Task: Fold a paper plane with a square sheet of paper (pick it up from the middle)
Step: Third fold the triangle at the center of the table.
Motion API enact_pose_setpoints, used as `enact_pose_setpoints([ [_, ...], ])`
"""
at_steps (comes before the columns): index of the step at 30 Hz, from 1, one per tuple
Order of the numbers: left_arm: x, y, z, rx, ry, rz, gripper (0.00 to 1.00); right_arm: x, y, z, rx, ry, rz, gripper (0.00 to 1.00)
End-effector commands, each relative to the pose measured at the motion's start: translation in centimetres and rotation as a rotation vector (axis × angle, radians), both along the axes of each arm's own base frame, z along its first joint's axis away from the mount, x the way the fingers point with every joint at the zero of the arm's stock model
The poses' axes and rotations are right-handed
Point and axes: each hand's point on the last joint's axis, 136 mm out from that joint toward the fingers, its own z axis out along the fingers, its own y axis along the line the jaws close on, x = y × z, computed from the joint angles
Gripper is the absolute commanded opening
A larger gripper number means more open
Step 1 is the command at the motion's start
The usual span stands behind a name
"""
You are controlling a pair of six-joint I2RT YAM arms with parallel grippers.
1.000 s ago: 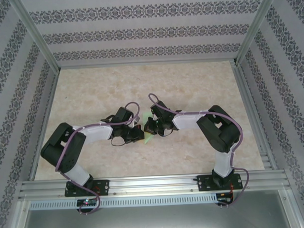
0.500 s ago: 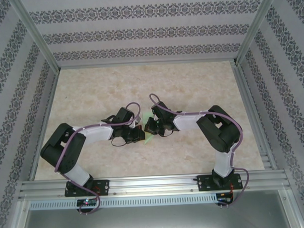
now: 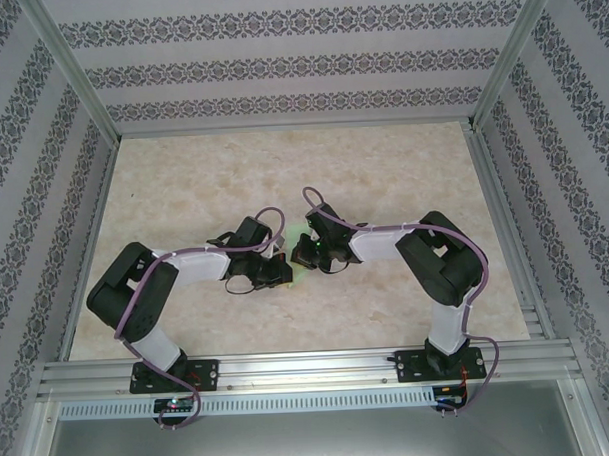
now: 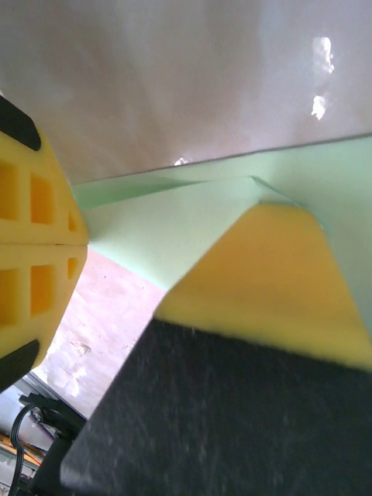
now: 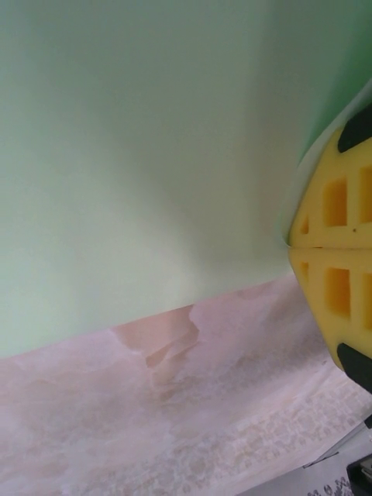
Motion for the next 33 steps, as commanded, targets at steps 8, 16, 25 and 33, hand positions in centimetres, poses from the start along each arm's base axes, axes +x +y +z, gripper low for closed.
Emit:
enact_pose_setpoints([
  [8, 0.3, -1.0, 0.1, -0.010, -0.015, -0.011, 0.05, 0.7, 0.3, 0.8, 0.027, -0.033, -0.008, 0.00],
  [16, 0.3, -0.6, -0.4, 0.022, -0.010, -0.007, 0.05, 0.7, 0.4, 0.5, 0.025, -0.026, -0.005, 0.00],
  [25, 0.1, -0.1, -1.1, 0.051, 0.001, -0.002, 0.05, 0.6, 0.5, 0.3, 0.023, -0.022, -0.001, 0.00],
  [33, -0.3, 0.2, -1.7, 0.070, 0.020, -0.003, 0.05, 0.5, 0.5, 0.1, 0.021, -0.013, 0.004, 0.00],
])
